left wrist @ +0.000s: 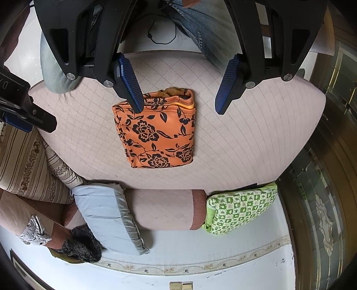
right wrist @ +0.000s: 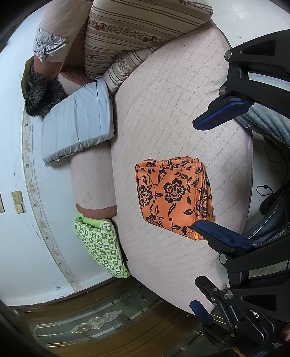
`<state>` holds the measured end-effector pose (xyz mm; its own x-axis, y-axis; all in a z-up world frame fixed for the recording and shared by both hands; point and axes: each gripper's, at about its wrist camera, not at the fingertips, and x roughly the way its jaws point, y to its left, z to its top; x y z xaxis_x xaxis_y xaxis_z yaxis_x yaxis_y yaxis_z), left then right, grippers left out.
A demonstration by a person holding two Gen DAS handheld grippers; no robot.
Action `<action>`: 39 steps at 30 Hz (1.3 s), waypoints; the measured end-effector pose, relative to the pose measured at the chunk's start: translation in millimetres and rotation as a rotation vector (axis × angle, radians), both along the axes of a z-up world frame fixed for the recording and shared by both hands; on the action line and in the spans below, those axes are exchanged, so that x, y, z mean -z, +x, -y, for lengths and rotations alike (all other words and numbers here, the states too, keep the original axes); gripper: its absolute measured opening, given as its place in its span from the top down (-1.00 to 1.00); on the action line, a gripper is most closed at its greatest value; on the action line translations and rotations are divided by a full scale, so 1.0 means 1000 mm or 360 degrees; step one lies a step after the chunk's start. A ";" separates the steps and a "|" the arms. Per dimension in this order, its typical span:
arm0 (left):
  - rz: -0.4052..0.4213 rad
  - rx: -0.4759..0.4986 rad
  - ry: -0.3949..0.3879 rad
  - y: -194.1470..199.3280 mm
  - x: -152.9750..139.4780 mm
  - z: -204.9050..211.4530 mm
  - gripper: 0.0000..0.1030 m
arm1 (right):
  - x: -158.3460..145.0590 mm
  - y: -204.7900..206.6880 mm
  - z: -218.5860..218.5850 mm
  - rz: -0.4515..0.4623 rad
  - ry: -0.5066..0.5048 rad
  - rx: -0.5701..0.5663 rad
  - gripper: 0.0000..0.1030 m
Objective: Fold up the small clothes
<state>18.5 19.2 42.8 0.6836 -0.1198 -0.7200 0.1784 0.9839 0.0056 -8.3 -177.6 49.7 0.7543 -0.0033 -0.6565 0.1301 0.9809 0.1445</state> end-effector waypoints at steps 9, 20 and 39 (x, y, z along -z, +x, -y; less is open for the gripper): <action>-0.0009 -0.0007 0.0006 -0.001 0.002 0.001 -0.29 | 0.000 0.000 0.000 -0.0010 -0.0006 -0.0003 -0.57; -0.0026 -0.0007 0.0019 0.000 0.004 0.004 -0.29 | 0.002 0.005 0.007 -0.0017 -0.0009 -0.0017 -0.57; -0.0041 -0.0064 0.0070 0.011 0.013 0.002 -0.29 | 0.006 0.011 0.015 -0.0033 -0.0005 -0.0029 -0.57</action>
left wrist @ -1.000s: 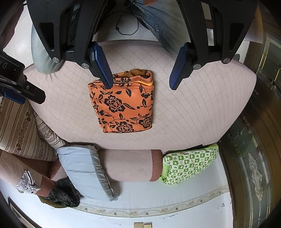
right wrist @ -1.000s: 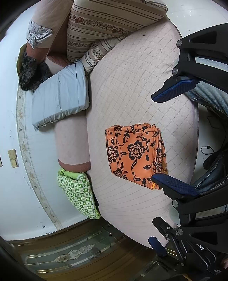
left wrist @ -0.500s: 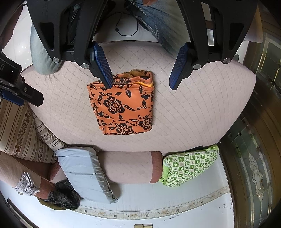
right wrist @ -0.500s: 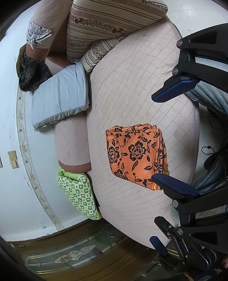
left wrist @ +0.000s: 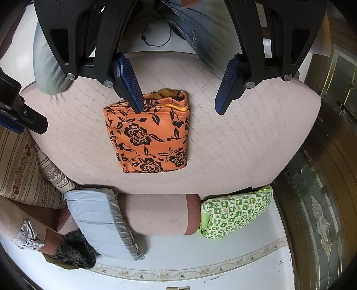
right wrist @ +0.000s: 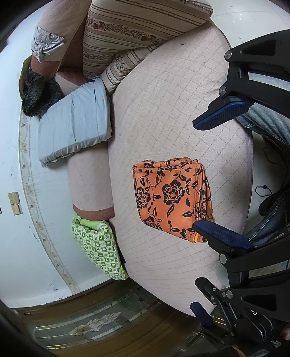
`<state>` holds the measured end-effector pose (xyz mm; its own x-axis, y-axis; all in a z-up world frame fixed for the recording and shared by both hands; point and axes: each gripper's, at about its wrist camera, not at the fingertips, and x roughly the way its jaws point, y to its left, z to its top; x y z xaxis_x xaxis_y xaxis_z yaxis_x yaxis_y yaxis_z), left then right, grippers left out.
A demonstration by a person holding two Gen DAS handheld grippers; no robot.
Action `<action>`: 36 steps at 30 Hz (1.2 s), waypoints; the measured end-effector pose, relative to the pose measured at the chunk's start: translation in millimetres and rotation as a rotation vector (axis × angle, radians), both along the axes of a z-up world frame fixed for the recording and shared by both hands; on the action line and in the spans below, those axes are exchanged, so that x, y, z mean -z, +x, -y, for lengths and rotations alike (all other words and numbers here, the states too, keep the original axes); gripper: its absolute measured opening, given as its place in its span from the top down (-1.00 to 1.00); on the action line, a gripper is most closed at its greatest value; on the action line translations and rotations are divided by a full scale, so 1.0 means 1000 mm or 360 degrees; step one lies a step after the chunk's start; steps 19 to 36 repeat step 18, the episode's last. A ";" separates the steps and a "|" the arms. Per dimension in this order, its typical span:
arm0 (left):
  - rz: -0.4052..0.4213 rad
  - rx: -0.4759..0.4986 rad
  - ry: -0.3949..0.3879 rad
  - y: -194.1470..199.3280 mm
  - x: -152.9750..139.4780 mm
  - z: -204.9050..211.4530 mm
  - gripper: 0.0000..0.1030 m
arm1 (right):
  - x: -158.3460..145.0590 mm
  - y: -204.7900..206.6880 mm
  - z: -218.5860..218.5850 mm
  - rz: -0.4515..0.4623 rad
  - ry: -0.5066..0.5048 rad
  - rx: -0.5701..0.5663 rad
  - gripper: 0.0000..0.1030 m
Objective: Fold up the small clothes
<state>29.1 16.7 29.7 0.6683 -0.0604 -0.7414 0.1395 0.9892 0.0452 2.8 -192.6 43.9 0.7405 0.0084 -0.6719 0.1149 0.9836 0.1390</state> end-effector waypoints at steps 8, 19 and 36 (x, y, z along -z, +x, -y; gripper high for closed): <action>-0.0043 -0.0015 0.0001 0.012 0.009 0.000 -0.29 | 0.007 0.019 0.001 -0.0040 -0.0004 -0.0018 -0.57; -0.0126 0.0016 -0.0048 0.041 0.031 0.000 -0.29 | 0.029 0.049 0.009 -0.0082 0.0092 -0.0087 -0.57; -0.0126 0.0016 -0.0048 0.041 0.031 0.000 -0.29 | 0.029 0.049 0.009 -0.0082 0.0092 -0.0087 -0.57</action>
